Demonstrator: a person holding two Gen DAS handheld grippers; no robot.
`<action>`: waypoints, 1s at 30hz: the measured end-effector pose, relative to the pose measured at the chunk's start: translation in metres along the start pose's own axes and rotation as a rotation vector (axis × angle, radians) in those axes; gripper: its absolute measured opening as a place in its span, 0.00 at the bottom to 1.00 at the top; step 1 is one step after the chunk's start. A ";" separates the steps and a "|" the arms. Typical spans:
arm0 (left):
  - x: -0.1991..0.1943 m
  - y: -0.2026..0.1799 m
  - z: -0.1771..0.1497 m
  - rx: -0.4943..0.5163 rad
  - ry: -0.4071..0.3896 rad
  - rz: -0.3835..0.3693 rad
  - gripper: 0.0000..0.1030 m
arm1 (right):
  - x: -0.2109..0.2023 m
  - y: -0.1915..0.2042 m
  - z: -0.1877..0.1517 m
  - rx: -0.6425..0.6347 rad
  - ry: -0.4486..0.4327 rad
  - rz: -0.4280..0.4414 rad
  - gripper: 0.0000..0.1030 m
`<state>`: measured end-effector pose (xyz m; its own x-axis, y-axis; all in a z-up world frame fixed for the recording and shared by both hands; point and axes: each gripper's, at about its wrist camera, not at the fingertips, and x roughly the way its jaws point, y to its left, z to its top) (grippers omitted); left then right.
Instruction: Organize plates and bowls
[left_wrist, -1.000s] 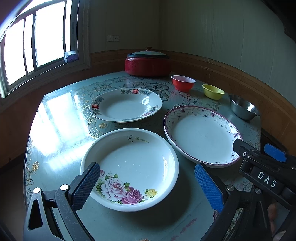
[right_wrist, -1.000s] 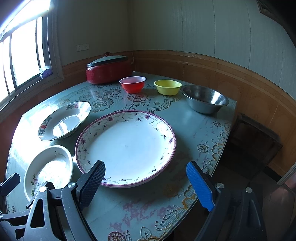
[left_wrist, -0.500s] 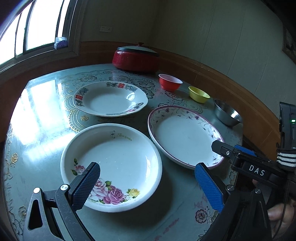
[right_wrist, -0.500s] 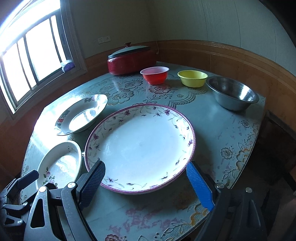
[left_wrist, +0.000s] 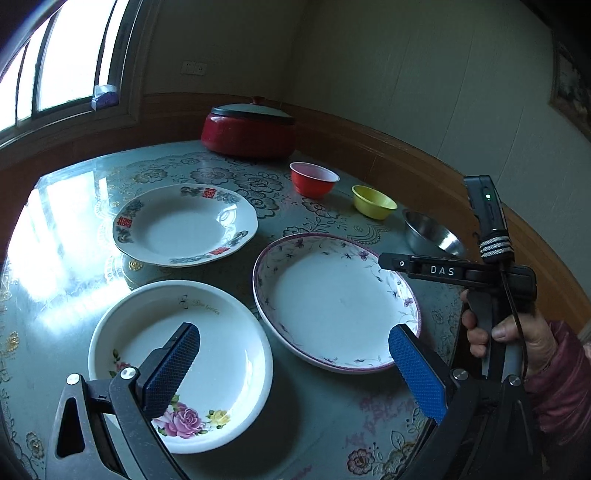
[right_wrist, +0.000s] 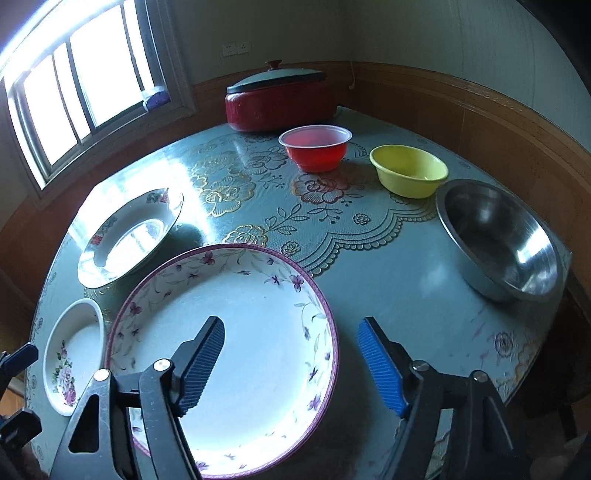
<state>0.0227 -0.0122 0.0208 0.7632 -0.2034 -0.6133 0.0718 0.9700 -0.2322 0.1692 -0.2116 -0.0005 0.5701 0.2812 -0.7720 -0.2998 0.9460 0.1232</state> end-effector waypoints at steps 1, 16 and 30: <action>0.003 -0.003 0.001 0.000 0.001 0.004 1.00 | 0.007 -0.002 0.004 -0.015 0.015 0.010 0.69; 0.020 -0.009 -0.013 -0.241 0.066 0.116 0.96 | 0.078 -0.001 0.035 -0.341 0.142 0.159 0.37; 0.047 -0.037 -0.044 -0.354 0.173 0.143 0.45 | 0.072 0.005 0.027 -0.534 0.084 0.223 0.37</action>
<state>0.0273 -0.0631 -0.0326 0.6278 -0.1184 -0.7693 -0.2753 0.8907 -0.3618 0.2296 -0.1824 -0.0381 0.3925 0.4298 -0.8132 -0.7619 0.6472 -0.0257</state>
